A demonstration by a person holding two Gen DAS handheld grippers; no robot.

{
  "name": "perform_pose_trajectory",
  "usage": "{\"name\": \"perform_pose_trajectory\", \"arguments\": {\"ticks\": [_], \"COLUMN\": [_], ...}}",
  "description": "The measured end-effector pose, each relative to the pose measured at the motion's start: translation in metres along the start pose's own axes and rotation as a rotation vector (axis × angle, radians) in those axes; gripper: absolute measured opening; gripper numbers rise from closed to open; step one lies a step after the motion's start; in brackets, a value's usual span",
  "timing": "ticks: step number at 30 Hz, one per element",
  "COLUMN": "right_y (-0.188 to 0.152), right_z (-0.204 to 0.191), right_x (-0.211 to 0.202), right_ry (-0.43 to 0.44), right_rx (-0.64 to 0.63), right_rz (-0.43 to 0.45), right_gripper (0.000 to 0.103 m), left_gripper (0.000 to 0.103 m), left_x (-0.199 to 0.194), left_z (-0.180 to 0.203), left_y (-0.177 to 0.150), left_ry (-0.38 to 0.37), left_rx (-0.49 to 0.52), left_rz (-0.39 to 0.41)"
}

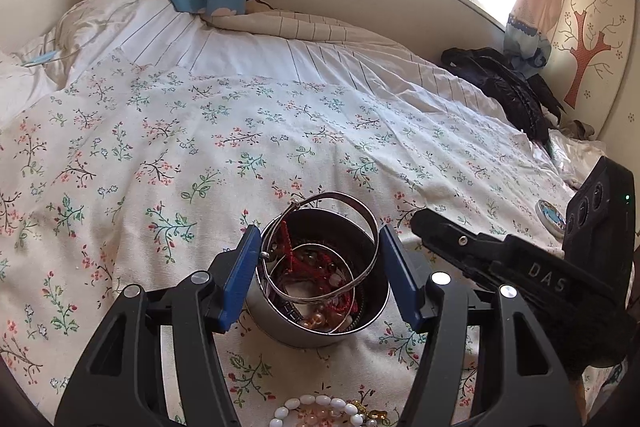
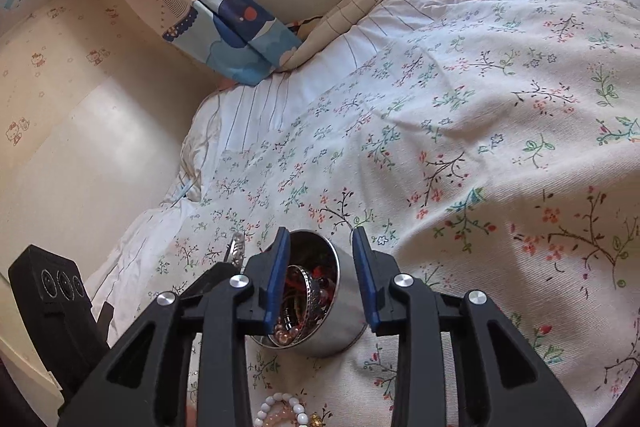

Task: Organize jewelry
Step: 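Open both tools over the tin to drop the bracelets inside, then move both open tools toward the white-and-pink beaded bracelets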

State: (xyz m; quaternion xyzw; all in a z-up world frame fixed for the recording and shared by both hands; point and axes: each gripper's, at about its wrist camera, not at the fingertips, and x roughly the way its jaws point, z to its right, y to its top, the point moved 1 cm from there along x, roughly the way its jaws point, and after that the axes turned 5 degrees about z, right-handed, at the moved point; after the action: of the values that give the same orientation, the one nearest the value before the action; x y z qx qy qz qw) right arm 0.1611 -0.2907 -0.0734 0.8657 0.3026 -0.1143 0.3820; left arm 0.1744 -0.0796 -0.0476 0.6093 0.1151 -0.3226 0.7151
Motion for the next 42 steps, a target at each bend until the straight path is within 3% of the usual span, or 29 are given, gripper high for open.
{"name": "perform_pose_trajectory", "arguments": {"ticks": [22, 33, 38, 42], "right_y": [0.002, -0.008, -0.018, -0.039], "right_z": [0.004, 0.014, 0.014, 0.002], "right_x": [-0.007, -0.022, -0.029, -0.030], "right_ry": [-0.016, -0.098, -0.168, -0.240], "right_rx": [0.007, 0.022, -0.017, -0.144], "right_rz": [0.019, -0.005, -0.048, -0.151], "right_gripper": [0.042, 0.049, 0.049, 0.050], "left_gripper": [0.067, 0.076, 0.076, 0.076], "left_x": [-0.003, -0.022, -0.032, -0.039], "left_z": [-0.012, -0.026, -0.021, -0.022], "left_y": [0.004, -0.011, -0.033, -0.052], "left_ry": [0.043, 0.086, 0.164, 0.252], "left_rx": [-0.038, -0.055, 0.053, 0.146], "left_rz": [0.010, -0.045, -0.121, -0.177]}}
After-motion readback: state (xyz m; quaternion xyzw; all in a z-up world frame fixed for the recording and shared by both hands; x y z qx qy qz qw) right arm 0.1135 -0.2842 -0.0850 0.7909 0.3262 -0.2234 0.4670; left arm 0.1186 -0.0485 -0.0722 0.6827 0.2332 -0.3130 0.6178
